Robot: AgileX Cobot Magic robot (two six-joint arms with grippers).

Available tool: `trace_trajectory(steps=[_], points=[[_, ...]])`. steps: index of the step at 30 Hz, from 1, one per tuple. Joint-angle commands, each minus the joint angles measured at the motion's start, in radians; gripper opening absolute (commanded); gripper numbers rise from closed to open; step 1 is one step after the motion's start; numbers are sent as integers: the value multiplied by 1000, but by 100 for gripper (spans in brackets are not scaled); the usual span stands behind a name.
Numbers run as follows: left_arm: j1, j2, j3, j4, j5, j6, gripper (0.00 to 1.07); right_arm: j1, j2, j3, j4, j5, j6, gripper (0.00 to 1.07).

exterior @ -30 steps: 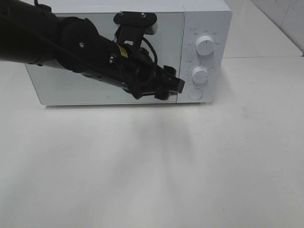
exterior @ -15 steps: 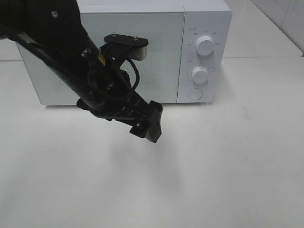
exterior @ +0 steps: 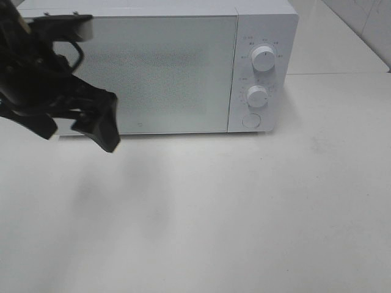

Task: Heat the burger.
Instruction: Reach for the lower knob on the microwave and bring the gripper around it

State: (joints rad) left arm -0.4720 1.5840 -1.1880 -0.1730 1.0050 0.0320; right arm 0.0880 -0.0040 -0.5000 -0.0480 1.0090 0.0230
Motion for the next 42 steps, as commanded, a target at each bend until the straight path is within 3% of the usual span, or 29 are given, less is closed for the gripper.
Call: trace_trajectory(steps=[1,3,4,5,7,9,15,21,23,29,42], points=[[62,-38,3,1,46,-3,98,-6,-27,2,-4,-17,4,75],[155,-79,3,6,90,5,98,-6,-27,2,-4,-17,4,75],[155,-79,3,6,90,5,98,-6,-27,2,-4,-17,4,75],[220,-108,4,8,116,21,98,-6,-27,2,-4,-17,4,75],[251,-124,7,8,126,30,98,-6,-27,2,-4,-17,4,75],[353,-188,42,7,133,40,98,-6,-27,2,-4,-17,4,75],[456,-312,166,1,119,40,98,-6,-27,2,-4,-17,4,75],[474,-391,247,7,103,40,98,-6,-27,2,-4,-17,4,75],[474,-477,331,16,100,40,98,-6,-27,2,-4,-17,4,75],[474,-609,444,45,91,31,98,-6,-27,2,-4,-17,4,75],[474,-929,639,49,-14,20,98,-6,-27,2,-4,-17,4,75]])
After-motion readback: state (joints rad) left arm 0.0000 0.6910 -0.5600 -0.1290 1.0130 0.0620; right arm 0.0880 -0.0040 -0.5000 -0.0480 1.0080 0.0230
